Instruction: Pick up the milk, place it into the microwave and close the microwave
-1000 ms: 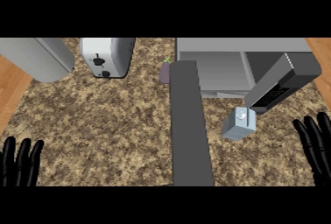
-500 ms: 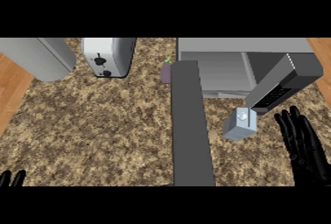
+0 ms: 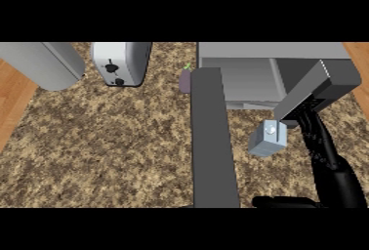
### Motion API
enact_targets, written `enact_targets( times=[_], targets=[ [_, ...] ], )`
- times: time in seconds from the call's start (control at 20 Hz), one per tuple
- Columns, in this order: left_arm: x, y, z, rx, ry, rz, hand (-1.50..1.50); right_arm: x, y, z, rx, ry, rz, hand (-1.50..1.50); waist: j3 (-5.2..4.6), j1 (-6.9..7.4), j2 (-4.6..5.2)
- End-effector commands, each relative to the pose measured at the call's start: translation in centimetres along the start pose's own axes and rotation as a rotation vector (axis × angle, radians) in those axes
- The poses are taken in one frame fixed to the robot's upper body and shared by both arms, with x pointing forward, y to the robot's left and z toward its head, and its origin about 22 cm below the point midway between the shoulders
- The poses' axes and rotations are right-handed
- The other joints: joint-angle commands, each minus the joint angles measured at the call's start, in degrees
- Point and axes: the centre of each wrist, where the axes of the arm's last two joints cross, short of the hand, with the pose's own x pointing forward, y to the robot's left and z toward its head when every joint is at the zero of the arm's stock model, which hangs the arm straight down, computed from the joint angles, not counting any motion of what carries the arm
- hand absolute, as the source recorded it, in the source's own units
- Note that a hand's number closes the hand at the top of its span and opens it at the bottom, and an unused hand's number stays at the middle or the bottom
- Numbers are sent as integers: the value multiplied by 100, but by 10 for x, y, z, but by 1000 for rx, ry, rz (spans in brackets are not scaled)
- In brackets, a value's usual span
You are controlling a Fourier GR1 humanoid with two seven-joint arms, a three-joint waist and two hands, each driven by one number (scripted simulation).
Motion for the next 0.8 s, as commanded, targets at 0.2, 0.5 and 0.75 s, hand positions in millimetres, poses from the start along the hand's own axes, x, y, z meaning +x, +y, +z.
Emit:
enact_targets(
  times=[0.2, 0.5, 0.75],
  targets=[
    [9, 11, 24, 12, -22, -20, -150, -47, -2, -23, 2, 34, 68, -150, 1, 45, -2],
    [1, 13, 37, 7, -19, -7, -150, -81, -6, -34, -51, 88, 118, -150, 1, 56, -1],
    [17, 18, 43, -10, 5, -4, -150, -113, -6, -26, -65, 111, 152, -150, 3, 61, 2]
  ],
)
